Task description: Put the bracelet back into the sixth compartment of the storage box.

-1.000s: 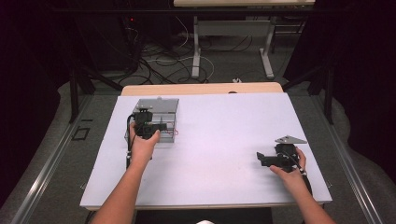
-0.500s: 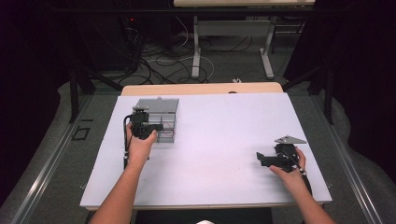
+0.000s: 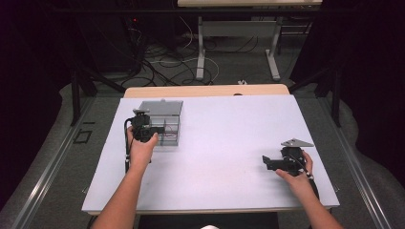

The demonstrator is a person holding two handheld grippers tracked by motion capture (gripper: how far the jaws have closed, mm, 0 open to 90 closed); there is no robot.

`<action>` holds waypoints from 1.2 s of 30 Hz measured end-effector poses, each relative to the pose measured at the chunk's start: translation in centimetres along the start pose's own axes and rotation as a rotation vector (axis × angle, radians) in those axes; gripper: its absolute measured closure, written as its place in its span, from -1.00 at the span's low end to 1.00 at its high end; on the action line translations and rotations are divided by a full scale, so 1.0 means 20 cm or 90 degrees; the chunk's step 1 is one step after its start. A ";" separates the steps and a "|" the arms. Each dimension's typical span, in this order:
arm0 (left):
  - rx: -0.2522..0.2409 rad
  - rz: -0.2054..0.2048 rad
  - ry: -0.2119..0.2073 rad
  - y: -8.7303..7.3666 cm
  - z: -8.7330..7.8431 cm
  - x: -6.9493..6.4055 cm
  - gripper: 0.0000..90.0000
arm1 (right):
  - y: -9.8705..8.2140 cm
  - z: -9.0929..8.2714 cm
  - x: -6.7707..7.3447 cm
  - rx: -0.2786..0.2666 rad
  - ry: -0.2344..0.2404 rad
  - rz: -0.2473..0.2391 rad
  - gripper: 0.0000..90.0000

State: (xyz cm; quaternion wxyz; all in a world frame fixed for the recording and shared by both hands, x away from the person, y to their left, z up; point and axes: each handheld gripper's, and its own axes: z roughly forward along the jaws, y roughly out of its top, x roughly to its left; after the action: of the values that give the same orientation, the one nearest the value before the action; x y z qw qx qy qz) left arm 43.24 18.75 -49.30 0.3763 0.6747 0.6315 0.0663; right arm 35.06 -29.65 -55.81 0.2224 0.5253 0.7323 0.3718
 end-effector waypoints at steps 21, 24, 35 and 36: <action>0.030 0.005 0.013 -0.03 0.07 0.00 1.00 | 0.00 0.00 0.00 0.002 0.003 -0.001 -0.94; 0.036 0.005 0.012 -0.03 0.08 0.00 0.99 | 0.00 0.00 0.00 0.002 0.004 0.000 -0.94; 0.044 0.001 0.020 -0.04 0.11 0.01 0.99 | 0.00 0.00 0.00 0.003 0.004 0.000 -0.94; 0.047 -0.001 0.017 -0.04 0.11 0.01 0.99 | 0.00 0.00 0.00 0.002 0.004 -0.001 -0.94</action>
State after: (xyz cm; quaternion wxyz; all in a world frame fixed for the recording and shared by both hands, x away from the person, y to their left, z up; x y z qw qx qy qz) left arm 43.96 17.95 -51.41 0.3424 0.6865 0.6393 0.0517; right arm 35.07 -29.56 -55.85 0.2195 0.5240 0.7339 0.3723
